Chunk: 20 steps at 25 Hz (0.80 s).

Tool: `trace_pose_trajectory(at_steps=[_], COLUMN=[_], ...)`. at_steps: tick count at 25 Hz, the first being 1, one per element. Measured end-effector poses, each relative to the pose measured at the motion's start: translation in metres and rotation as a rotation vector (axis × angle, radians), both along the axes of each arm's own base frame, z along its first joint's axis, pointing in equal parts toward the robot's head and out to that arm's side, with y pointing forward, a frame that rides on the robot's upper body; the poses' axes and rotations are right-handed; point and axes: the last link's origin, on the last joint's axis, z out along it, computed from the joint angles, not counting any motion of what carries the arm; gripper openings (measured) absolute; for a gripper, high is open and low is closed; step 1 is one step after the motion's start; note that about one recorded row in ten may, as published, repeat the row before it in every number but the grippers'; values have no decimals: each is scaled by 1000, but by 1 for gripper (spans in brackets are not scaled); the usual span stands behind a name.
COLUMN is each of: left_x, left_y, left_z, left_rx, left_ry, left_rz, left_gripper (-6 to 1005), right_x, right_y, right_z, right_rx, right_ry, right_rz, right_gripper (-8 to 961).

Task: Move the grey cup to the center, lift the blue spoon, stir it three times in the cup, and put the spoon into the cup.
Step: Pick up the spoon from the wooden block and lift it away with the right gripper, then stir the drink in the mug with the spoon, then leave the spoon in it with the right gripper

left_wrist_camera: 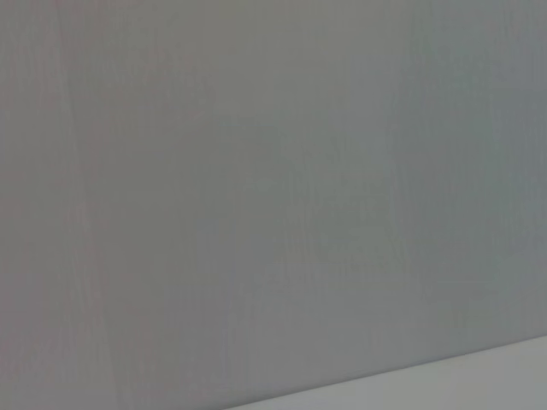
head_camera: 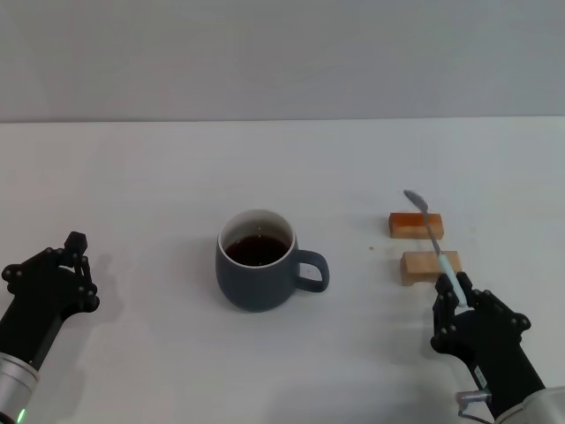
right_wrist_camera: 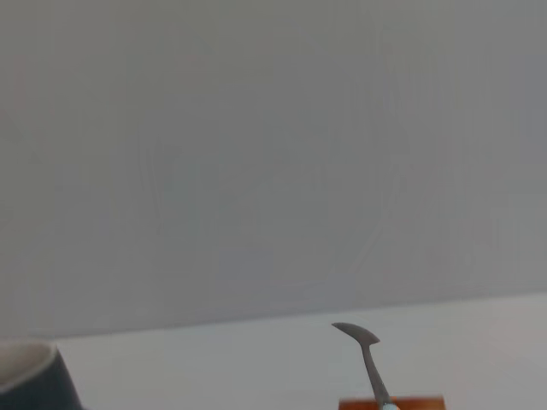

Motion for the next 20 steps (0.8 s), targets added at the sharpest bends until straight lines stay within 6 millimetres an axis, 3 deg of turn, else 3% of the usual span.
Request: trace_pose_trajectory(at_steps=[10, 20], left_x=[0, 1], left_y=[-1, 0], left_z=[0, 2], left_rx=[3, 10], left_ry=[-1, -1], left_rz=[-2, -10], left_gripper=[-1, -1], right_x=[-47, -105], right_y=[7, 38], right_z=[30, 53], right_rx=[21, -107], right_ry=[-78, -235], right_rz=[30, 13], right_gripper=[161, 161])
